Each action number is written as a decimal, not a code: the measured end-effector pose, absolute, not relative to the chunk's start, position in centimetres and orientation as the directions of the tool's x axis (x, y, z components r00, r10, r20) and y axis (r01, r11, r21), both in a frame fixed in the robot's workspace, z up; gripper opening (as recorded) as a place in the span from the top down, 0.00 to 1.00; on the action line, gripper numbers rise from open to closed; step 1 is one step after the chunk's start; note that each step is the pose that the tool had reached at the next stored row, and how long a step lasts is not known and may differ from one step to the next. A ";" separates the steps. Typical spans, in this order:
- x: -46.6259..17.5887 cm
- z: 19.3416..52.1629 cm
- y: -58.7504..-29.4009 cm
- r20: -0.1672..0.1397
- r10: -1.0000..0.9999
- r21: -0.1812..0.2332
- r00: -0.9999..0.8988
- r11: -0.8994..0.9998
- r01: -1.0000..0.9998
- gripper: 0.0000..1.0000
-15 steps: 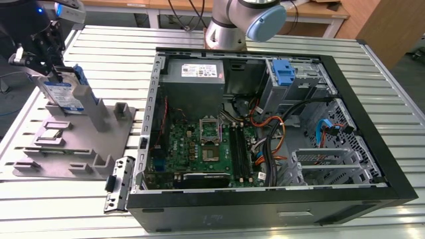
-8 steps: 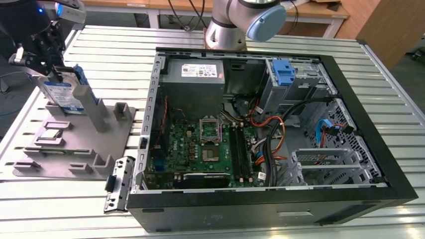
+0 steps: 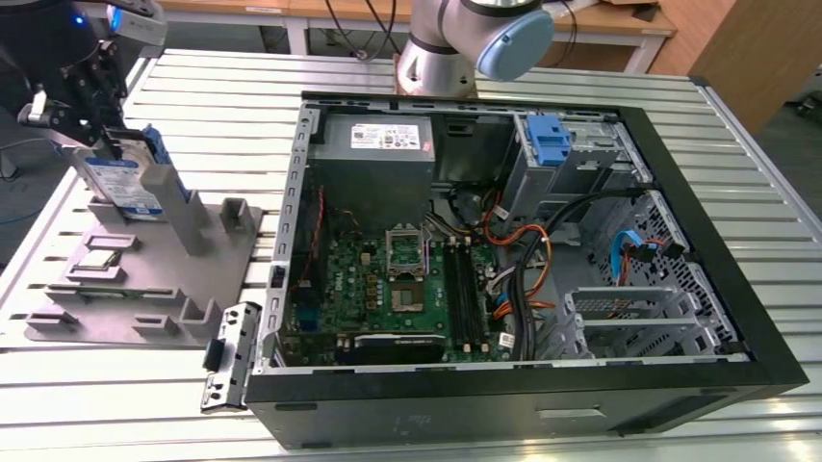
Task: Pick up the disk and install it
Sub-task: 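Pick up the disk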
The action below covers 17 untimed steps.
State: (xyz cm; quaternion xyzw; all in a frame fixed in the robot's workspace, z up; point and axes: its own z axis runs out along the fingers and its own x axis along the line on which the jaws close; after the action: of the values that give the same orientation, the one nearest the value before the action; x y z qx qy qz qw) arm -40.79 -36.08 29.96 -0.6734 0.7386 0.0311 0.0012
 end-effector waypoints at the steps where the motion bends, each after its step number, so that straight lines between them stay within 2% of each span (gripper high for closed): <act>1: -40.8 30.0 -36.1 -0.044 -0.995 0.044 -0.090 0.088 -0.995 0.65; 17: -40.8 29.9 -36.1 -0.044 -0.997 0.044 -0.060 0.058 -0.997 0.65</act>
State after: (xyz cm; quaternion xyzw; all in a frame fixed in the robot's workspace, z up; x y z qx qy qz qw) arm -40.79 -36.08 29.95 -0.6856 0.7273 0.0312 0.0007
